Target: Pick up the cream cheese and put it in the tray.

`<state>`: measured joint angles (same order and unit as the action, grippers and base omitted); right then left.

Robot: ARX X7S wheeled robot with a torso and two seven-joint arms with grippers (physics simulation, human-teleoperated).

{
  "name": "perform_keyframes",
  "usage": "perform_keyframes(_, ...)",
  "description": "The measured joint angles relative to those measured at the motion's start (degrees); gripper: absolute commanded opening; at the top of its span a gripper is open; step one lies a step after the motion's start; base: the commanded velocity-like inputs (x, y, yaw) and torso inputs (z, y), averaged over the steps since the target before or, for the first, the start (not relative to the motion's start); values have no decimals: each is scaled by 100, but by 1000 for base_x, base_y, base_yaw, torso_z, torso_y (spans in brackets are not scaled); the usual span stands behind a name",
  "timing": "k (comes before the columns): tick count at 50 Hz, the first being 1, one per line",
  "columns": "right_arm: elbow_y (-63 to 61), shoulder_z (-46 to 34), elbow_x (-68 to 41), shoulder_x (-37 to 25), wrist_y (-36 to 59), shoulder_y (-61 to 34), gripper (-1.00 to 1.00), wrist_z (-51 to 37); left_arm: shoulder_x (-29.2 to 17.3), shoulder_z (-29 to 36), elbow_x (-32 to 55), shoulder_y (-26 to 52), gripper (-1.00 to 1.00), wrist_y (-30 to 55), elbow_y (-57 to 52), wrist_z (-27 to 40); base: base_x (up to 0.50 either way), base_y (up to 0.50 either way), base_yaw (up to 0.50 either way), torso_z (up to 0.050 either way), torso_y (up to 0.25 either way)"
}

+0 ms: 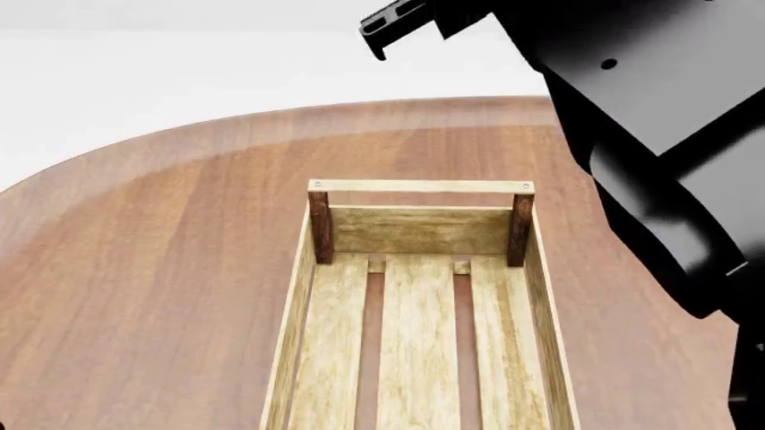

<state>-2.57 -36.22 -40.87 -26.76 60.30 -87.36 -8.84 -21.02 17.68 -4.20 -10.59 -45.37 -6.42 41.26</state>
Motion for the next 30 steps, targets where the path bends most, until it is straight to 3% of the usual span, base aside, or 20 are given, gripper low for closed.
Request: perform_keyframes(30, -168, 143, -814, -332, -181, 713, -100, 981, -29, 19, -15, -18, 100, -14, -26, 50, 0, 0, 0, 0, 1)
